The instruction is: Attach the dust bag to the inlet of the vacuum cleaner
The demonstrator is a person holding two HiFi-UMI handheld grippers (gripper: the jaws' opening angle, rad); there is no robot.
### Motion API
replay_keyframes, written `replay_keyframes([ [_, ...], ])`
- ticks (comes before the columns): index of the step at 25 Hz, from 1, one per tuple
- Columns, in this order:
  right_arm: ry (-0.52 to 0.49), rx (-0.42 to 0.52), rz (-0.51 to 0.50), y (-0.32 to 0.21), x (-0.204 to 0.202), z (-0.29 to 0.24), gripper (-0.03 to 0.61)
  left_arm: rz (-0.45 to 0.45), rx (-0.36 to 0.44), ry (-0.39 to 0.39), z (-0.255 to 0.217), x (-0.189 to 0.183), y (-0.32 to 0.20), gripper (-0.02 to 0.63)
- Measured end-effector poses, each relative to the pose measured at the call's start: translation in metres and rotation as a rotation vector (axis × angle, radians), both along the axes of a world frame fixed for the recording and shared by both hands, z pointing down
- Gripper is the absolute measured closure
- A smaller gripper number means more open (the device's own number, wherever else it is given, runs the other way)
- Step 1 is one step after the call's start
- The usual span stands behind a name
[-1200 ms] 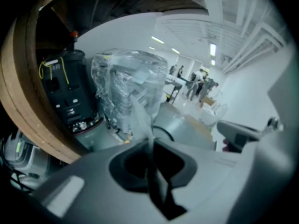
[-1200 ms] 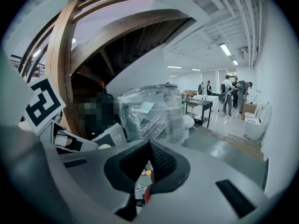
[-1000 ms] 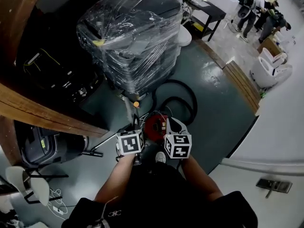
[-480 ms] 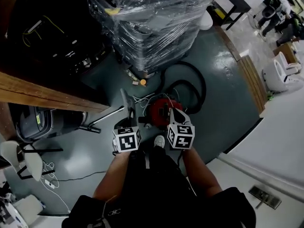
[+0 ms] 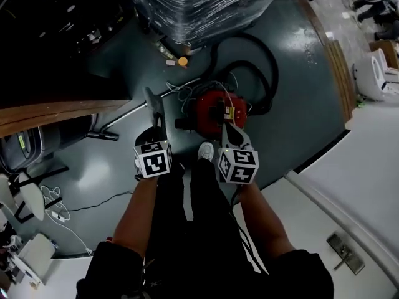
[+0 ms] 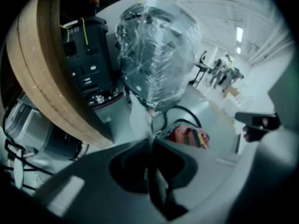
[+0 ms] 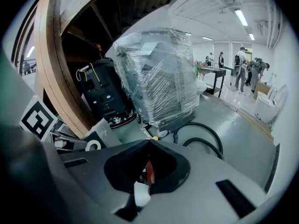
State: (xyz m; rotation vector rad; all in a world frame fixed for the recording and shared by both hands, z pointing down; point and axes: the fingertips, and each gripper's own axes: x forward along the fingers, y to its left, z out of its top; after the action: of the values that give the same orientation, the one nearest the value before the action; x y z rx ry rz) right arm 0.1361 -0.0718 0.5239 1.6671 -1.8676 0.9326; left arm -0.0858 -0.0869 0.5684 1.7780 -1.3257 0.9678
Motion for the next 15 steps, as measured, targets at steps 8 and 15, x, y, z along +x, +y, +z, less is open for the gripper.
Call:
replay_keyframes([
  [8, 0.058, -0.051, 0.045, 0.002, 0.01, 0.104, 0.581, 0.043, -0.024, -0.014, 0.118, -0.002, 0.008, 0.589],
  [15, 0.105, -0.105, 0.101, 0.01, 0.036, 0.176, 0.494, 0.025, -0.071, 0.011, 0.191, 0.004, 0.025, 0.589],
])
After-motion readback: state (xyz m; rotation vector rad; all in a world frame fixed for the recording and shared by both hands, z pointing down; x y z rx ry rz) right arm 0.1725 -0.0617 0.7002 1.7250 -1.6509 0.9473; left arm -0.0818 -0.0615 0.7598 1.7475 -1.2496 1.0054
